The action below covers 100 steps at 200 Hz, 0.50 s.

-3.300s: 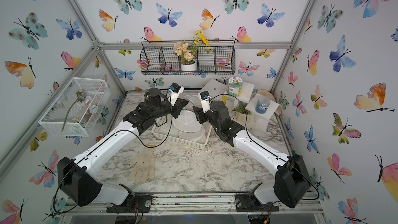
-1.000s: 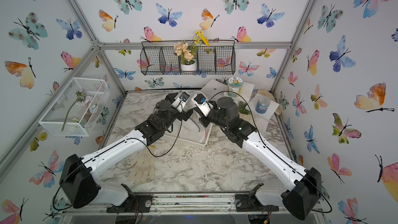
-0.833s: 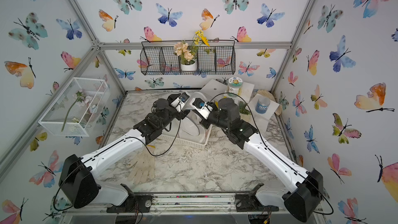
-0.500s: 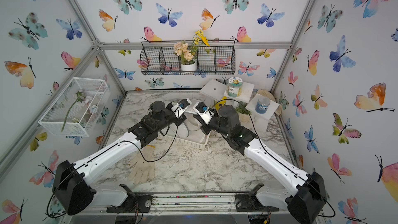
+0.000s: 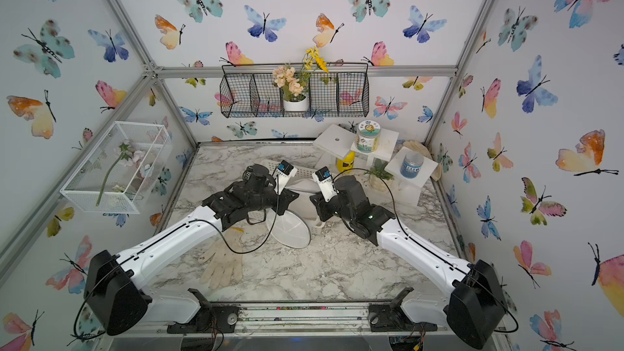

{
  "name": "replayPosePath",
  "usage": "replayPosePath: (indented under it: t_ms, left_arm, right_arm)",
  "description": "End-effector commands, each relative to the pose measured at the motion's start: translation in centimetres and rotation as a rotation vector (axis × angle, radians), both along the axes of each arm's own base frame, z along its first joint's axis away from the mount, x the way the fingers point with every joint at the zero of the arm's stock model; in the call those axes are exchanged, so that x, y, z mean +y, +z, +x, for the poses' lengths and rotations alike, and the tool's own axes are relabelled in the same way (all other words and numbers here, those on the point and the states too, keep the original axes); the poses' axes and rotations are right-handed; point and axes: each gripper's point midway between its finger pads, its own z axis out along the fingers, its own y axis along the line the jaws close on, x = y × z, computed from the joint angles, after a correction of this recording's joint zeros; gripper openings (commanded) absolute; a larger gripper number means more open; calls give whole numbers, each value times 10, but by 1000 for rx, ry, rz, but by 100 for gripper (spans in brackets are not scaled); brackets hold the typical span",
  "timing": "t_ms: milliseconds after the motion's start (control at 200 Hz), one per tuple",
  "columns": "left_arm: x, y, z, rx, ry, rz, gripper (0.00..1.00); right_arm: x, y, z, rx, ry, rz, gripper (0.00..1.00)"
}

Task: Turn the laundry bag inside out
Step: Turn over the laundry bag.

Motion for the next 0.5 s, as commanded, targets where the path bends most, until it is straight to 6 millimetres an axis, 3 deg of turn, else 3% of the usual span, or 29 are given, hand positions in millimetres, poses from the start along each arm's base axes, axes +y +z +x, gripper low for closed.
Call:
replayPosePath:
  t_ms: [0, 250, 380, 496]
  left_arm:
    - [-3, -22, -5, 166, 62, -51, 0]
    - [-9, -35, -6, 216, 61, -90, 0]
    - [-9, -34, -7, 220, 59, -84, 0]
    - [-8, -33, -10, 216, 51, -82, 0]
  right_arm:
    - [-20, -41, 0, 109, -94, -91, 32]
    - [-18, -63, -1, 112, -70, -106, 74]
    - [-13, -63, 9, 30, -57, -99, 84]
    - [-13, -54, 20, -87, -58, -102, 86]
